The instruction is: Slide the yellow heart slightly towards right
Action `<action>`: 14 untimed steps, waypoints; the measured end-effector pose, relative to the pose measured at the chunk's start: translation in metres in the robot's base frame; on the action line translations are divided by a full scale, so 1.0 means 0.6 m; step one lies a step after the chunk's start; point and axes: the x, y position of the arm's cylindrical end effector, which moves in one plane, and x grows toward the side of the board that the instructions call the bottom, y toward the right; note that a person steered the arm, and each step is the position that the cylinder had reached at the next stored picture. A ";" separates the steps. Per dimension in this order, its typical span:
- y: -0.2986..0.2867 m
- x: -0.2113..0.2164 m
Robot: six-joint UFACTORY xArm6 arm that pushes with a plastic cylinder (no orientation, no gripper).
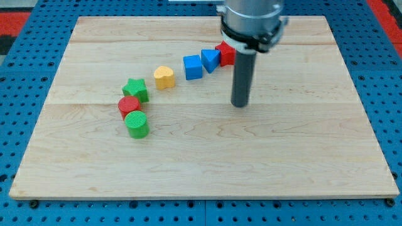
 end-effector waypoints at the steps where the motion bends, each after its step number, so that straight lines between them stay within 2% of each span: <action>1: -0.007 0.119; 2: -0.111 0.220; 3: -0.254 0.257; 4: -0.468 0.248; 5: -0.625 0.168; 6: -0.632 0.154; 8: -0.589 -0.086; 9: -0.488 -0.171; 10: -0.357 -0.214; 11: -0.279 -0.217; 13: -0.347 -0.193; 14: -0.347 -0.191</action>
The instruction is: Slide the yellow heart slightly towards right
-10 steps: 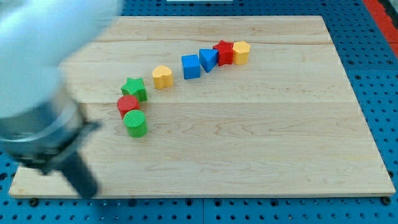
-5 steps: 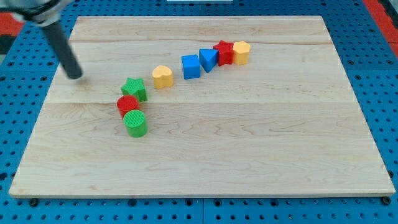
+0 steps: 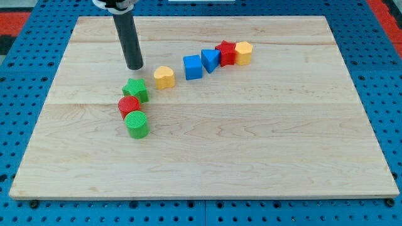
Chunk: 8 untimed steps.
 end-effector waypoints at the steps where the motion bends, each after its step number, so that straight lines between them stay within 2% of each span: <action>1: 0.000 0.021; 3: 0.026 0.050; 6: 0.265 0.069; 7: 0.308 0.074; 8: 0.248 0.089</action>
